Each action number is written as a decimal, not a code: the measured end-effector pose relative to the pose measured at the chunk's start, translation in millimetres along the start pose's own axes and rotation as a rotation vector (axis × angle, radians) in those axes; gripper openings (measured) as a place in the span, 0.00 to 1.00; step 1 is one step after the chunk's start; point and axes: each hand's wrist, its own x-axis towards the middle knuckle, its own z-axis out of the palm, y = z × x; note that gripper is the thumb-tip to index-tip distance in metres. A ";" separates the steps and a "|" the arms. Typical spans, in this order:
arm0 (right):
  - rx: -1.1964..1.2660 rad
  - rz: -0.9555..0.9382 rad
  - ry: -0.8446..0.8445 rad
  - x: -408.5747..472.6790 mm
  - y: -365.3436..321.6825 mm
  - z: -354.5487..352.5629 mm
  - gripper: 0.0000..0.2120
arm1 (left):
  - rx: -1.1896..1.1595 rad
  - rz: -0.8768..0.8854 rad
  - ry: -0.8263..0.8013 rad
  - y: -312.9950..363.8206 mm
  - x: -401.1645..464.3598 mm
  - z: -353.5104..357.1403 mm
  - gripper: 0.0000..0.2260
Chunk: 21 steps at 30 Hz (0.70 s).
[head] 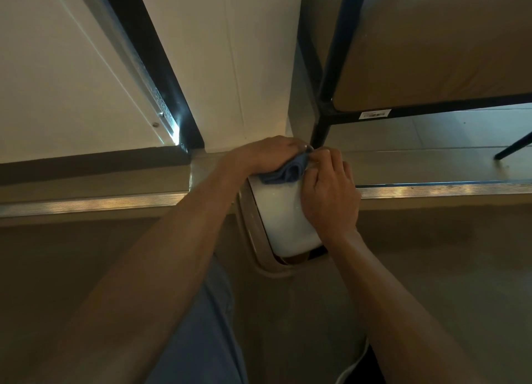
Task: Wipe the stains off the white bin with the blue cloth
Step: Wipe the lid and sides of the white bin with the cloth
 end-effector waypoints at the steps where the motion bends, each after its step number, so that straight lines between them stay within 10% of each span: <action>1: -0.005 0.006 0.000 0.0 -0.2 0.1 0.10 | -0.006 0.043 0.021 -3.8 -5.0 0.0 0.19; 12: -0.006 0.014 0.001 0.4 -0.2 -0.3 0.12 | -0.290 0.015 0.025 -36.4 -7.5 -5.4 0.15; 21: 0.009 0.000 0.007 -0.8 0.2 1.2 0.12 | -0.824 -0.085 0.846 -39.0 -94.7 130.6 0.24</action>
